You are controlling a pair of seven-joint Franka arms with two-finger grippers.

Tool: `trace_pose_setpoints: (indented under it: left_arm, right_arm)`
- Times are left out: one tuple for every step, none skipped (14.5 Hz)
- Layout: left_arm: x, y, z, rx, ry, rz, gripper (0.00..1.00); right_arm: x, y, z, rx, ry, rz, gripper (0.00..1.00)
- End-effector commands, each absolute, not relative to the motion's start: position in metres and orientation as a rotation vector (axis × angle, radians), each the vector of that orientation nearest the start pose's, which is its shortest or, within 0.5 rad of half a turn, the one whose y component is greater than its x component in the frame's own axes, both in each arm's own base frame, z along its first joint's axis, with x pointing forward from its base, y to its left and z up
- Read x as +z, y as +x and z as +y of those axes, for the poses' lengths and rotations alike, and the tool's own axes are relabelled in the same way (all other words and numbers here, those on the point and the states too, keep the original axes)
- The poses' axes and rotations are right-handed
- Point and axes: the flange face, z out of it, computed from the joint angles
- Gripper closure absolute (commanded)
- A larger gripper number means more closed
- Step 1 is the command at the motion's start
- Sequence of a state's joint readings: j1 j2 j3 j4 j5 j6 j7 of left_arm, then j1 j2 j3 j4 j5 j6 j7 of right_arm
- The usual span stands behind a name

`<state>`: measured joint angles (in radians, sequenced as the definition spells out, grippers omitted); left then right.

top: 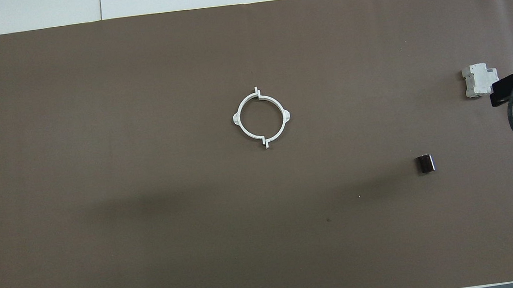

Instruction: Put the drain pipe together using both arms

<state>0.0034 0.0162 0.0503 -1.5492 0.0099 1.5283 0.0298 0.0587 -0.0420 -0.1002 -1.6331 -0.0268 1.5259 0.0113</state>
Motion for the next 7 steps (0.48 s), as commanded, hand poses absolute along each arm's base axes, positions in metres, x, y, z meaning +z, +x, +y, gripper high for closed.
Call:
trace_pose_setpoints:
  left_arm:
    - [0.6165,0.5417,0.026,0.108,-3.151,-0.012,0.0]
    - [0.6138,0.5404,0.0235,0.103,-3.152,-0.005,0.0]
    - [0.6141,0.5396,0.0235,0.101,-3.152,0.005,0.0]
    - [0.6138,0.5408,0.0219,0.094,-3.152,0.01,0.0]
    - [0.6143,0.5431,0.0211,0.07,-3.151,0.005,0.0]
    - [0.6156,0.5462,0.0214,0.034,-3.149,0.005,0.0]
    - [0.6156,0.5466,0.0215,0.024,-3.149,0.009,0.0]
  right_arm:
    - [0.6133,0.5325,-0.03,0.119,-3.149,0.058,0.0]
    - [0.6133,0.5324,-0.031,0.119,-3.15,0.06,0.0]
    - [0.6134,0.5326,-0.0309,0.117,-3.149,0.06,0.0]
    - [0.6134,0.5326,-0.0309,0.117,-3.149,0.06,0.0]
    - [0.6133,0.5325,-0.0309,0.119,-3.149,0.06,0.0]
    - [0.6133,0.5324,-0.0309,0.119,-3.149,0.06,0.0]
    - [0.6134,0.5326,-0.0309,0.117,-3.149,0.058,0.0]
